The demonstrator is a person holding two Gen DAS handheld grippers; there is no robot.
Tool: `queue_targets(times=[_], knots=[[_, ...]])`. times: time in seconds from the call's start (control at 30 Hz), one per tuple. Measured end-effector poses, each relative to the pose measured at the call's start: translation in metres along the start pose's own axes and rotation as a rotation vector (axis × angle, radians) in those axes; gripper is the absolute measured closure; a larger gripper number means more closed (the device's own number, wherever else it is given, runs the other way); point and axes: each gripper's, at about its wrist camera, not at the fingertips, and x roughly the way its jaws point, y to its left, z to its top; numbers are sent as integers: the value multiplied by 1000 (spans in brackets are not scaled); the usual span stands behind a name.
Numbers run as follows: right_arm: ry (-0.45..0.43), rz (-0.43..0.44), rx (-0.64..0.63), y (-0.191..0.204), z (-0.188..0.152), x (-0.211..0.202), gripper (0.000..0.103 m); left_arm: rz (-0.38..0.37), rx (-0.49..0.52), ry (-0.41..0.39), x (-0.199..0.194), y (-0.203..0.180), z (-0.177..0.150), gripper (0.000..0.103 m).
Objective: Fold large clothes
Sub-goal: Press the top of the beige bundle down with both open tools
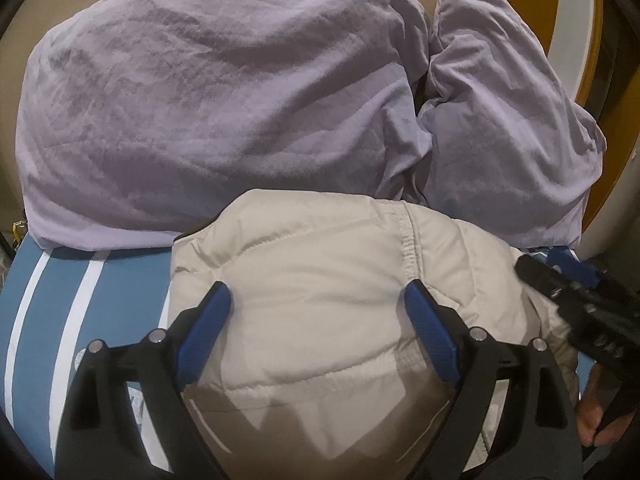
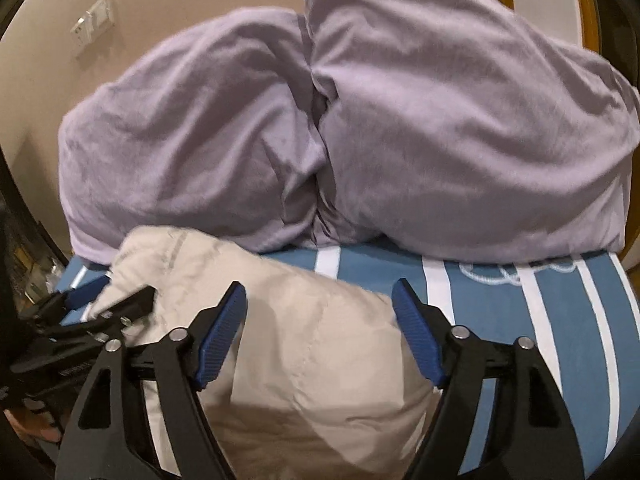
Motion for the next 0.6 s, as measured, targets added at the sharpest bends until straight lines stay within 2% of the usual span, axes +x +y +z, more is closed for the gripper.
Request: queue_targets(times=[0.2,0.6], knots=[[-1,-11,15,-8,-17,11,32,-9,13,-5,4,-5,-2,14],[16,-14,30,-12,-25,28,32,-8,8,-9,14,-4,-7,9]])
